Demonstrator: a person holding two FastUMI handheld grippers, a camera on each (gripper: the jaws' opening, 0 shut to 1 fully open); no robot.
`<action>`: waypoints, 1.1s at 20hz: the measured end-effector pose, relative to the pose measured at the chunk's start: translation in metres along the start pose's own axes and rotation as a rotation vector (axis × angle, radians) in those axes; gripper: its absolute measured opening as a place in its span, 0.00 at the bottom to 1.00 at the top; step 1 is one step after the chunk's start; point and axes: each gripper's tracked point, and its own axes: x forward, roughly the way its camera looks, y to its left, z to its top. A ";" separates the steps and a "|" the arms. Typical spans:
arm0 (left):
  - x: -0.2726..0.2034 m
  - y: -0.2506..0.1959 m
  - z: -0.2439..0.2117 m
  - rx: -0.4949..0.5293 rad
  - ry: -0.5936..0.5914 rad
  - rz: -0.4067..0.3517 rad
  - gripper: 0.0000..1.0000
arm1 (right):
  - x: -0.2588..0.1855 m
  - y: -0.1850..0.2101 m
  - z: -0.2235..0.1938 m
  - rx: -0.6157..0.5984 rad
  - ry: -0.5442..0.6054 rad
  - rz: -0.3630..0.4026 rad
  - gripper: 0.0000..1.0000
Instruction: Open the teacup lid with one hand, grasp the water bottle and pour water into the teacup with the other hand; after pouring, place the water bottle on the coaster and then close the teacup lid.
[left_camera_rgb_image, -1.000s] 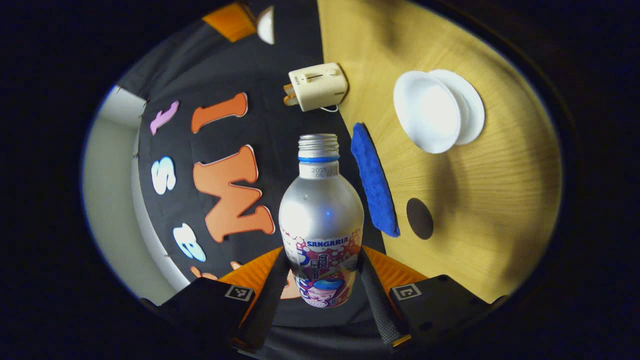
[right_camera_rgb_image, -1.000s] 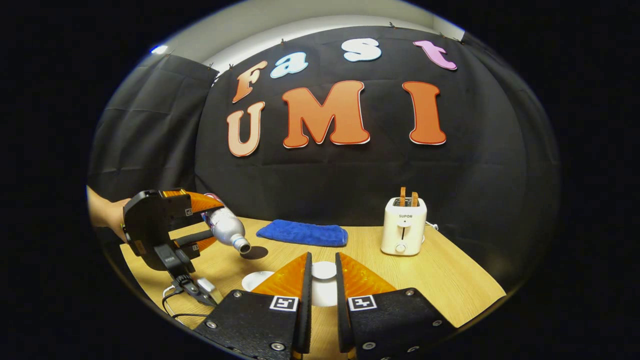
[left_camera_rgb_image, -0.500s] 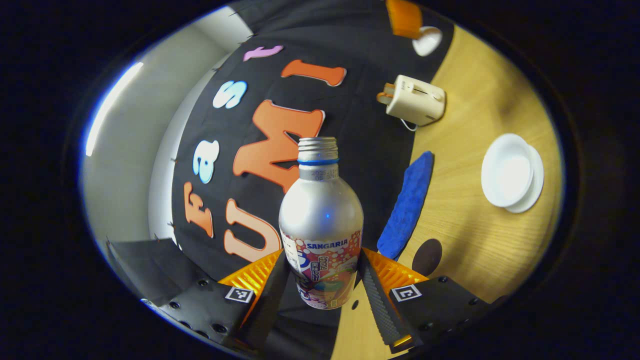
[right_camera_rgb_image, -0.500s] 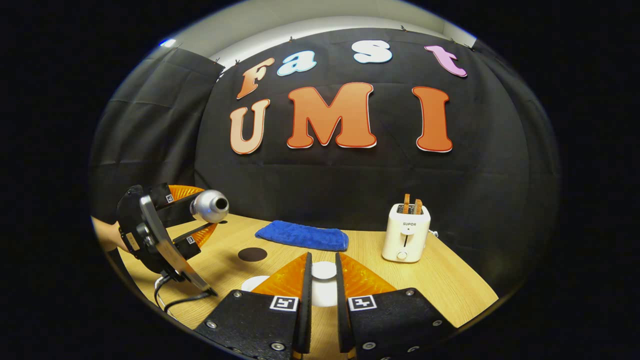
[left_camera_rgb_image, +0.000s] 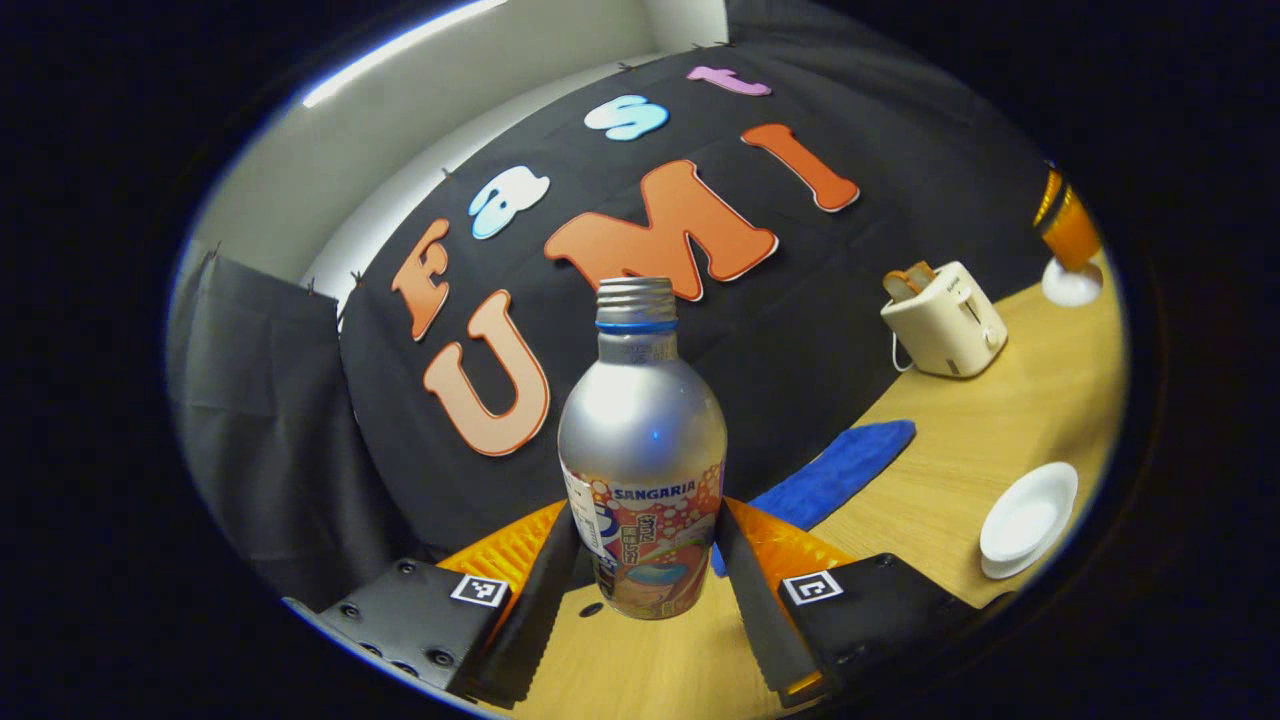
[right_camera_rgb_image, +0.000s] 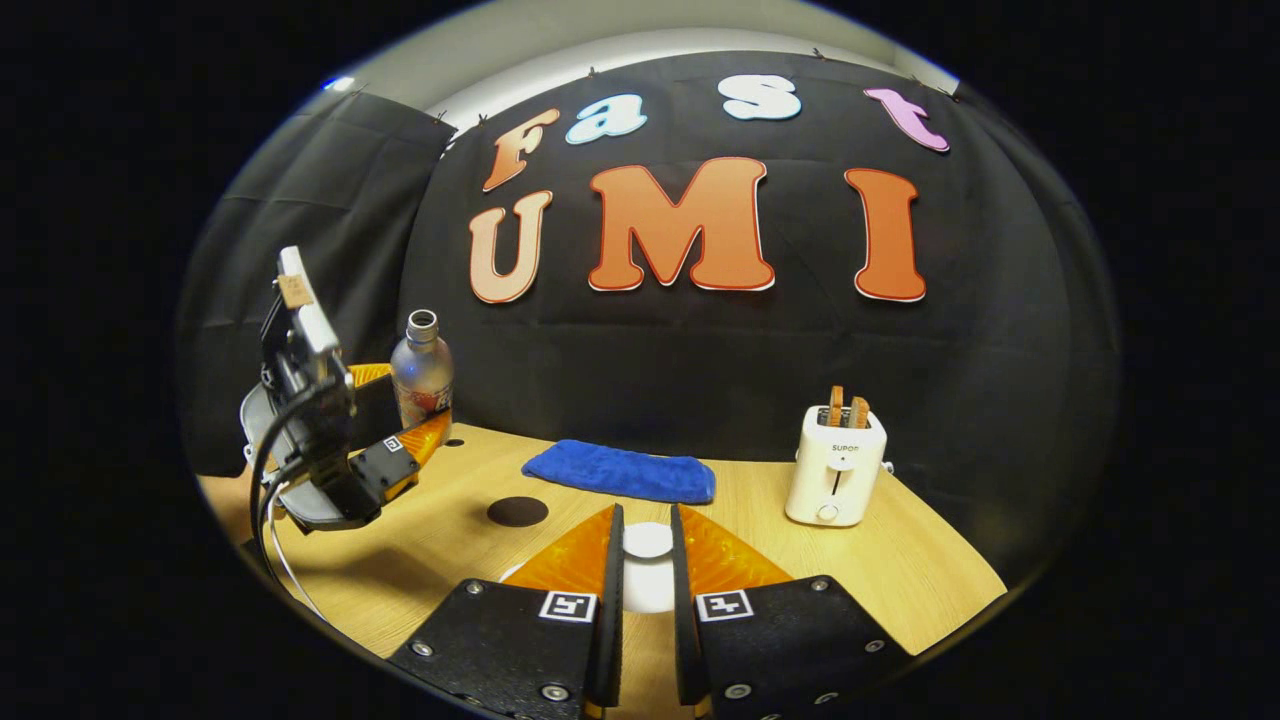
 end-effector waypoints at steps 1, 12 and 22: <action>0.004 -0.002 -0.004 -0.051 0.011 -0.005 0.88 | 0.002 0.002 0.000 0.003 -0.001 0.008 0.22; 0.055 -0.012 -0.037 -0.551 0.143 -0.068 0.84 | 0.019 0.009 -0.007 0.001 0.023 0.028 0.22; 0.078 -0.058 -0.091 -0.692 0.296 -0.173 0.84 | 0.030 0.017 -0.022 0.001 0.051 0.046 0.22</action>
